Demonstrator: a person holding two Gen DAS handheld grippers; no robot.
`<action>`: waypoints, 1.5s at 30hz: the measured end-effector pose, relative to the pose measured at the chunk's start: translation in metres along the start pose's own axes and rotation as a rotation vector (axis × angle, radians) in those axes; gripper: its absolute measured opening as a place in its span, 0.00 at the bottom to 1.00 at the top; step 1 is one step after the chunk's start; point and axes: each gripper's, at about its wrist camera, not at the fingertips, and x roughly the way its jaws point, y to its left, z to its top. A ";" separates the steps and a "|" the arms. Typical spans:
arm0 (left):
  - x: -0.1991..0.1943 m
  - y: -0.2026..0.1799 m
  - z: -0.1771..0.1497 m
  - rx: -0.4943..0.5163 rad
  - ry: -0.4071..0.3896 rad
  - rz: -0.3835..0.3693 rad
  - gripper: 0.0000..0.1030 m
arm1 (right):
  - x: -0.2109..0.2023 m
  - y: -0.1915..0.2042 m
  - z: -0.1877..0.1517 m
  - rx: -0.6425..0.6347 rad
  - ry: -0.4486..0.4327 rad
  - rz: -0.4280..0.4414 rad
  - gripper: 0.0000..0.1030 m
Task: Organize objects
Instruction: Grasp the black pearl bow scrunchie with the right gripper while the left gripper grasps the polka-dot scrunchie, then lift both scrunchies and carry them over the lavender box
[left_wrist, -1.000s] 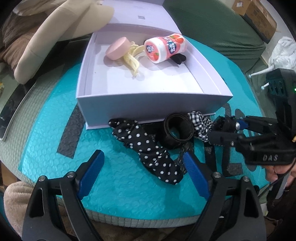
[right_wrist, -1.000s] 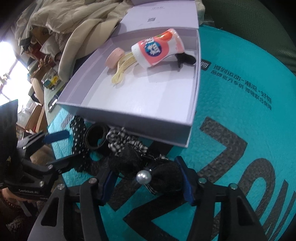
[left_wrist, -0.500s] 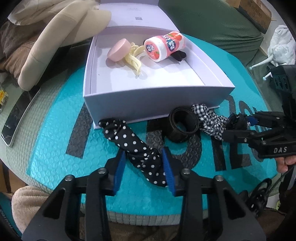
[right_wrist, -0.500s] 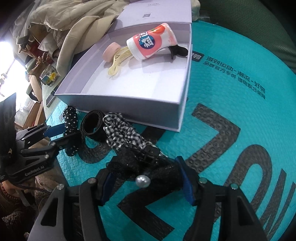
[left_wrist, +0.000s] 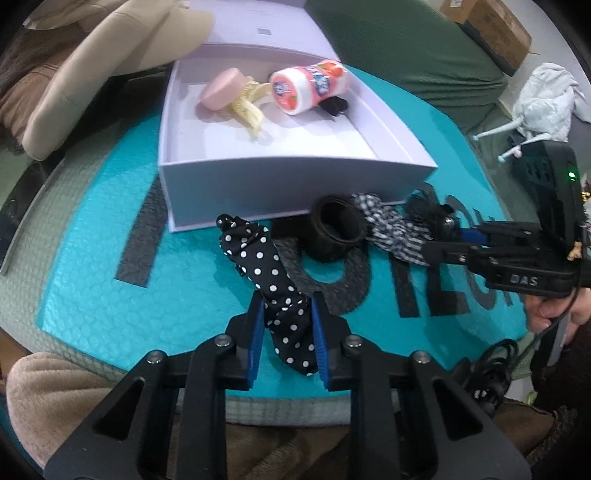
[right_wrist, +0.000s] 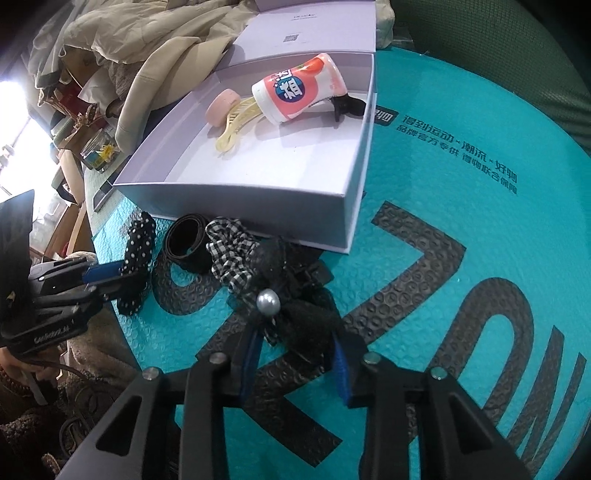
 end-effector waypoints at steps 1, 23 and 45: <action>-0.001 -0.001 0.000 0.002 0.000 0.001 0.22 | 0.000 0.000 0.000 0.002 0.001 -0.003 0.33; -0.002 0.005 -0.005 -0.018 0.012 -0.006 0.22 | -0.004 0.002 0.025 0.059 -0.127 -0.018 0.60; -0.007 -0.003 -0.004 0.021 0.016 -0.017 0.22 | -0.015 0.010 0.022 0.030 -0.146 -0.012 0.38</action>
